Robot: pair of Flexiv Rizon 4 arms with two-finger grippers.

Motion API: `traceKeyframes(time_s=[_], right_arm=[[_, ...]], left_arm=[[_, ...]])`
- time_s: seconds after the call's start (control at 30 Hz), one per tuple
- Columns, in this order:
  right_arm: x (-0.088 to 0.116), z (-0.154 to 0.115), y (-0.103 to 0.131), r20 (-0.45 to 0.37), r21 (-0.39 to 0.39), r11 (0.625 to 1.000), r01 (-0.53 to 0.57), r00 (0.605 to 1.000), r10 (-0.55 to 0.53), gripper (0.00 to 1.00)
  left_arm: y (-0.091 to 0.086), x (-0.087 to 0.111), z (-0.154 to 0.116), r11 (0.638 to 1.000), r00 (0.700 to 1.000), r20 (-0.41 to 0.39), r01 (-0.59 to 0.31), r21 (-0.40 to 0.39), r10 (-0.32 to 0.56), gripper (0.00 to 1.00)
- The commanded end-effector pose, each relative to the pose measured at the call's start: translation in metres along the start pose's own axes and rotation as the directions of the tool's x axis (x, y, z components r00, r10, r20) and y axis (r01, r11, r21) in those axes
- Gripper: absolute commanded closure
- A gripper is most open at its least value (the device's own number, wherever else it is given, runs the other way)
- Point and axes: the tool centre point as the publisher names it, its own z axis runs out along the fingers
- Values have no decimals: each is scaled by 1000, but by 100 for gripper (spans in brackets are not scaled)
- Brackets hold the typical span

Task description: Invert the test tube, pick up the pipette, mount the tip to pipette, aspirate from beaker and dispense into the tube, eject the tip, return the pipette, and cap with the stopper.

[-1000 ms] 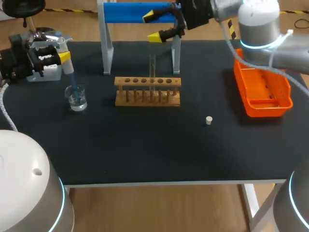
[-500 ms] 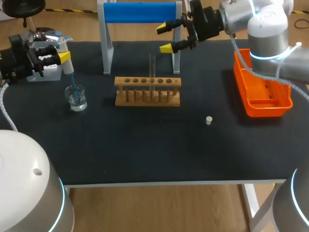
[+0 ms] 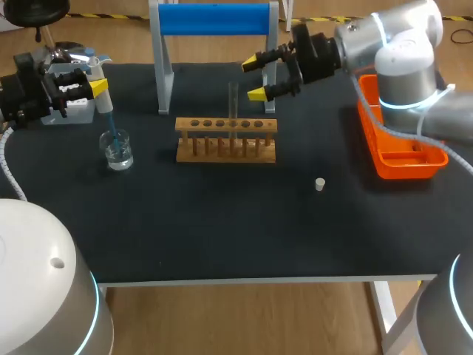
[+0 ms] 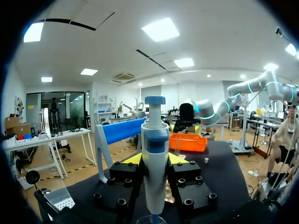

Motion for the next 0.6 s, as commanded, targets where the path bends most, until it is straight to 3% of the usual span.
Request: traceKeyframes(time_s=[0.03, 0.3, 0.6], right_arm=[[1, 7, -11, 1, -9, 1000, -3, 1000, 3, 0], [-4, 13, -28, 2, -2, 1000, -19, 1000, 19, 0], [-6, 27, -43, 23, 63, 998, -14, 1000, 13, 0]], left_arm=[[-1, 0, 0, 1000, 1000, 2, 1, -4, -1, 100], [-1, 0, 0, 1000, 1000, 2, 1, -4, -1, 100], [-1, 0, 0, 1000, 1000, 2, 1, -4, -1, 100]])
